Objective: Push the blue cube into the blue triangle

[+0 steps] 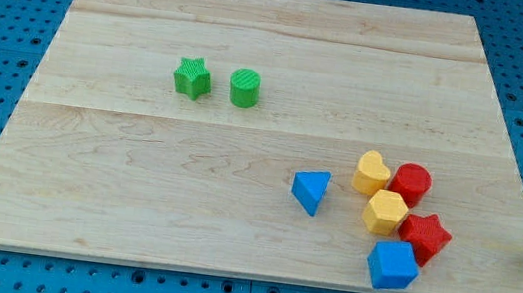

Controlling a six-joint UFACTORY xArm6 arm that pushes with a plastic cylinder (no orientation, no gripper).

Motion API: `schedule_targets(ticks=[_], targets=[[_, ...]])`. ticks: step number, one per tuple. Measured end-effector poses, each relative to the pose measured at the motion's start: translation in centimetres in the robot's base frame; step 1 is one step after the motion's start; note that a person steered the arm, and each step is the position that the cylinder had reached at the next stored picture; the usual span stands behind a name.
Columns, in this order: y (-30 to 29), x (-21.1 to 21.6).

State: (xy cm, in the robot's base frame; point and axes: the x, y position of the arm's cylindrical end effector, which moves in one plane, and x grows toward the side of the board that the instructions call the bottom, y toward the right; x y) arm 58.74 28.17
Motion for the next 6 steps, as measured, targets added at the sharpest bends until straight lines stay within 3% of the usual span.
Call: schedule_targets(ticks=[1, 3, 5, 6], targets=[[-2.9, 3.1], [-4.5, 3.1], [-15.4, 3.1], [-17.8, 1.4]])
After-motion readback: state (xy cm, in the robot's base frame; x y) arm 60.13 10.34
